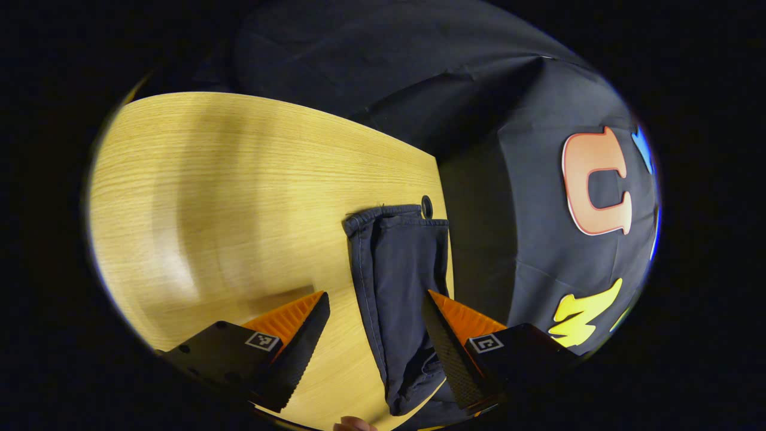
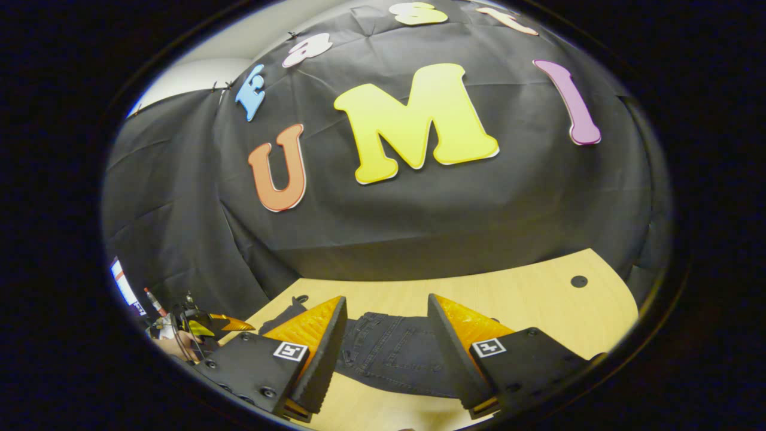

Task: Grasp the waist and the cuffs of the jeans and fold them to make the two legs overlap; first hold the waist and fold one-third of the jeans toward the cuffs, then hold the cuffs and fold the remaining one-third in the same direction to finish folding.

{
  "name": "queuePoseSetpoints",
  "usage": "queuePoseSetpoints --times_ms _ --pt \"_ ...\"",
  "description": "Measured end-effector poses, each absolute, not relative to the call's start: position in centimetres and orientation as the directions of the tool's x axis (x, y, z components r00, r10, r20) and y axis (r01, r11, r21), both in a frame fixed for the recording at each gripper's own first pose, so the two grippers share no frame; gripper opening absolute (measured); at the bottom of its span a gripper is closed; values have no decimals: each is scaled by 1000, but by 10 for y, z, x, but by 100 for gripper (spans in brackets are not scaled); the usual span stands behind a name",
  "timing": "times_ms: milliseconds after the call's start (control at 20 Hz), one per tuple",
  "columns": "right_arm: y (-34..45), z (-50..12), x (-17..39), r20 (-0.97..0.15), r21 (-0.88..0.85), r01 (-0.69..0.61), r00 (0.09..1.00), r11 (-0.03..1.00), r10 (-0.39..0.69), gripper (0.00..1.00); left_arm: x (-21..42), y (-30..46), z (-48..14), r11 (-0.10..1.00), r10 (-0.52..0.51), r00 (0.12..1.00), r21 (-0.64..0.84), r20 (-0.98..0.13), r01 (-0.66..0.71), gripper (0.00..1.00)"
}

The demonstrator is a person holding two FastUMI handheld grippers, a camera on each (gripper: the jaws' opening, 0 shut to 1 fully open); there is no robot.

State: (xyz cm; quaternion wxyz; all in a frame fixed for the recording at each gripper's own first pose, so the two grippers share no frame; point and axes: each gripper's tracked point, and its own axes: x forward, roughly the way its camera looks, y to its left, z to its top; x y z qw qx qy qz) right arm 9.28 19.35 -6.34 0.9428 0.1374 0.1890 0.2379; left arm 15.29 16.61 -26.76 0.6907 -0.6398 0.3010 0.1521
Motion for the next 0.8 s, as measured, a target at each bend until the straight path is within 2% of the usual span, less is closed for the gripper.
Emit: queuePoseSetpoints --times_ms 250,800 --pt "172 -55 98 -288 344 -364 836 865 467 84 179 173 -283 83 -180 774 -793 -608 -604 99" --pt "129 -61 102 -336 328 -267 864 906 376 84 239 170 -285 61 -195 809 -830 -555 -555 99"
